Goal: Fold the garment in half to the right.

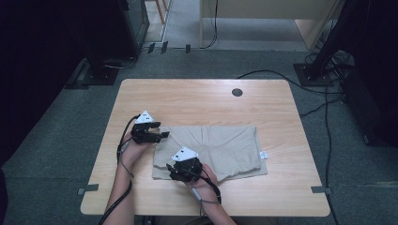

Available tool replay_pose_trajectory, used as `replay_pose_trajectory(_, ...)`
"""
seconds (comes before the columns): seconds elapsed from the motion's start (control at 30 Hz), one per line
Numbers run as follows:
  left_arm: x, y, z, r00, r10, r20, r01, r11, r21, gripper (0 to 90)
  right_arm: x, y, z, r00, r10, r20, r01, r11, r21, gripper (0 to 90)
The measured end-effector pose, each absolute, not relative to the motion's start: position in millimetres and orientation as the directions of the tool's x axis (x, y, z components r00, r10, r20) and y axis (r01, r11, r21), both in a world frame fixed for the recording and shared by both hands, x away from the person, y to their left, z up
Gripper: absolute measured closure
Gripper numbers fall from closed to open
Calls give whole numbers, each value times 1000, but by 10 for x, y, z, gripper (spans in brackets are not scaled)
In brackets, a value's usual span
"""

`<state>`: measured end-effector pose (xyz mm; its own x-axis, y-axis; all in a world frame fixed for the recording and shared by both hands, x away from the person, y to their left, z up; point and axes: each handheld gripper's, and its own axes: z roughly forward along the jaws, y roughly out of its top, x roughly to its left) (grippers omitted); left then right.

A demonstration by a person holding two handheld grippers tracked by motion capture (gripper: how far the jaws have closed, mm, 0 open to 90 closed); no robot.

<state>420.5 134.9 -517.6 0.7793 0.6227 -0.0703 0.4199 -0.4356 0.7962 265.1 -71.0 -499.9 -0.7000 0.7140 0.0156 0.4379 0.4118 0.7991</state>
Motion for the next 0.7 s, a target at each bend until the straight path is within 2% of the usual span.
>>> replay_pose_trajectory(0.7, 4205, 1368, -5179, 785, 615, -74, 419, -440, 794, 331, 2590, -524, -5127, -706, 708, 6, 435, 428, 792, 398)
